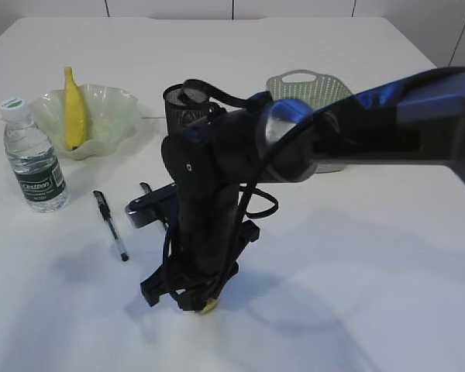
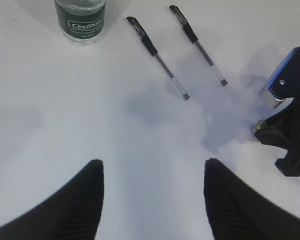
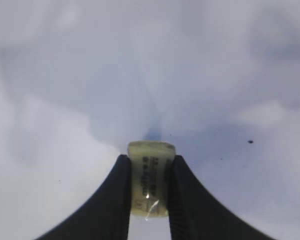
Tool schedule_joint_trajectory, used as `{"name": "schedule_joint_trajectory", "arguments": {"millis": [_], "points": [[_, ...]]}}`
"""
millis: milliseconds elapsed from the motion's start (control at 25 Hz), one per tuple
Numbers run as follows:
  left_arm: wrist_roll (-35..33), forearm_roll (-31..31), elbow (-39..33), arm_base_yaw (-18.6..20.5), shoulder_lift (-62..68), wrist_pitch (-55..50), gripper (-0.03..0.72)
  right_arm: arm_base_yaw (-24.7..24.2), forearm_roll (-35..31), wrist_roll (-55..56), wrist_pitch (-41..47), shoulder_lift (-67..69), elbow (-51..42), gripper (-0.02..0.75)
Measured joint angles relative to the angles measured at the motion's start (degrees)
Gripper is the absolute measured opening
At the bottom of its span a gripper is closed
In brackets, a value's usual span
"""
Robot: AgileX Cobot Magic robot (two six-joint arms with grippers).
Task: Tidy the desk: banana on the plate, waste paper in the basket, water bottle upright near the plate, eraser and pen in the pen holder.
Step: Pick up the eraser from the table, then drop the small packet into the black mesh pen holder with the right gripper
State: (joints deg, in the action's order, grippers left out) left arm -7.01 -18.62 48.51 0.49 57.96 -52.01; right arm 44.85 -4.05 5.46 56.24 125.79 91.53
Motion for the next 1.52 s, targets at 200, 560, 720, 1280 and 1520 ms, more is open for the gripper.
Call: {"name": "schedule_joint_trajectory", "arguments": {"millis": [200, 560, 720, 1280, 1520], "points": [[0.00, 0.00, 0.00, 0.00, 0.00, 0.59, 0.452, 0.00, 0.92, -5.46, 0.26, -3.77, 0.00, 0.126], [0.00, 0.00, 0.00, 0.00, 0.00, 0.59, 0.445, -5.28, 1.29, -8.03, 0.66, -8.07, 0.00, 0.125], [0.00, 0.00, 0.00, 0.00, 0.00, 0.49, 0.445, -9.37, 1.52, -8.50, 0.69, -9.40, 0.00, 0.125], [0.00, 0.00, 0.00, 0.00, 0.00, 0.40, 0.445, -15.28, 1.89, -8.86, -9.62, -10.07, 7.14, 0.125], [0.00, 0.00, 0.00, 0.00, 0.00, 0.15, 0.445, -15.28, 2.69, -9.00, -21.39, -9.94, 7.43, 0.125]]}}
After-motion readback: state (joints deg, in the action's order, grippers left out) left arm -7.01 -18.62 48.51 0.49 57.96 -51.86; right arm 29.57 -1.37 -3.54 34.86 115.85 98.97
